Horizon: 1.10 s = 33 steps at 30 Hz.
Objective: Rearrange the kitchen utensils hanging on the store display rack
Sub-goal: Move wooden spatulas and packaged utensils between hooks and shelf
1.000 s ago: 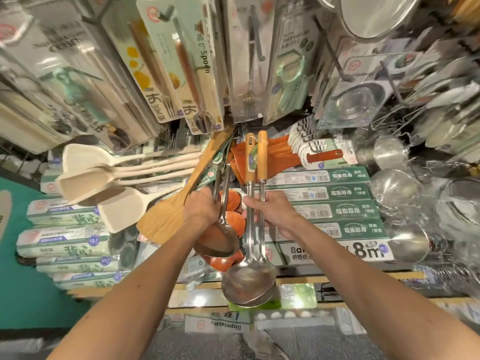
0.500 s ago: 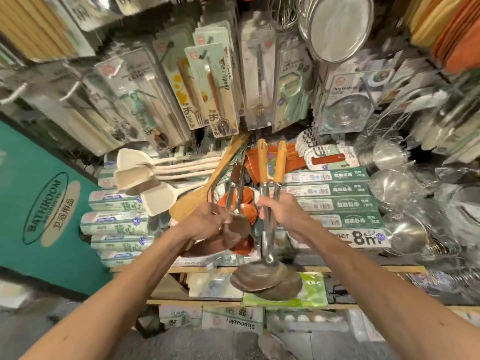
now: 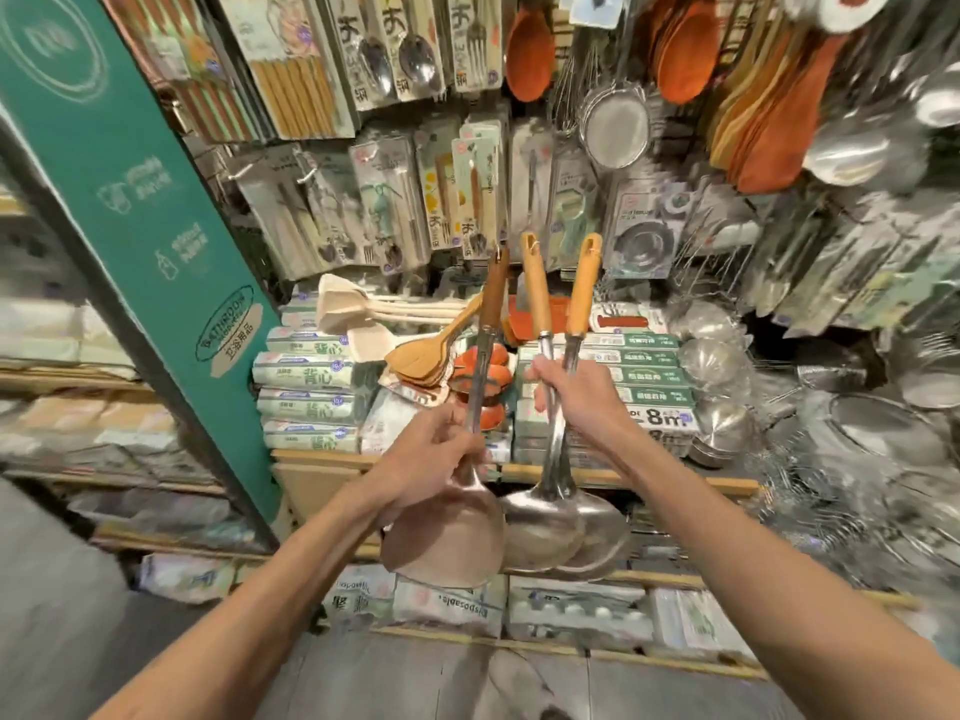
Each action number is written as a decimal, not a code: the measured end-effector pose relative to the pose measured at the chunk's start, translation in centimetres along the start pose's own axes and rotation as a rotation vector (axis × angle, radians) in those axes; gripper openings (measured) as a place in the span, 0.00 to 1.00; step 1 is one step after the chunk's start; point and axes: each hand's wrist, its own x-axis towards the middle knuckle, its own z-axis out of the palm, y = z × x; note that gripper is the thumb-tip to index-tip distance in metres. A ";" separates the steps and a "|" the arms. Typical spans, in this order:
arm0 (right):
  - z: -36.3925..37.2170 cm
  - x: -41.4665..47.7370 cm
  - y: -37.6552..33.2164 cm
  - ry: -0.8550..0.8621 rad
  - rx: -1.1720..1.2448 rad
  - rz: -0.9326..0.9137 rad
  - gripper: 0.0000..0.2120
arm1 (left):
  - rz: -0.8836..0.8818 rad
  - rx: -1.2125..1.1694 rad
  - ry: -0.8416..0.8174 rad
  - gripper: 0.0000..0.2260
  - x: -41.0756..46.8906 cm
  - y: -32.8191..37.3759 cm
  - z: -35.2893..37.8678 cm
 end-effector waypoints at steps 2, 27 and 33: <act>-1.1 -3.3 -0.6 0.023 -0.035 -0.067 0.17 | 0.023 -0.108 -0.027 0.07 -3.1 0.1 1.4; -23.4 -15.3 -3.8 0.216 -0.049 -0.474 0.18 | 0.428 0.026 -0.071 0.11 -8.1 11.7 26.7; -29.4 -14.4 -5.2 0.160 -0.060 -0.514 0.18 | 0.425 -0.187 0.170 0.15 -4.4 19.9 28.6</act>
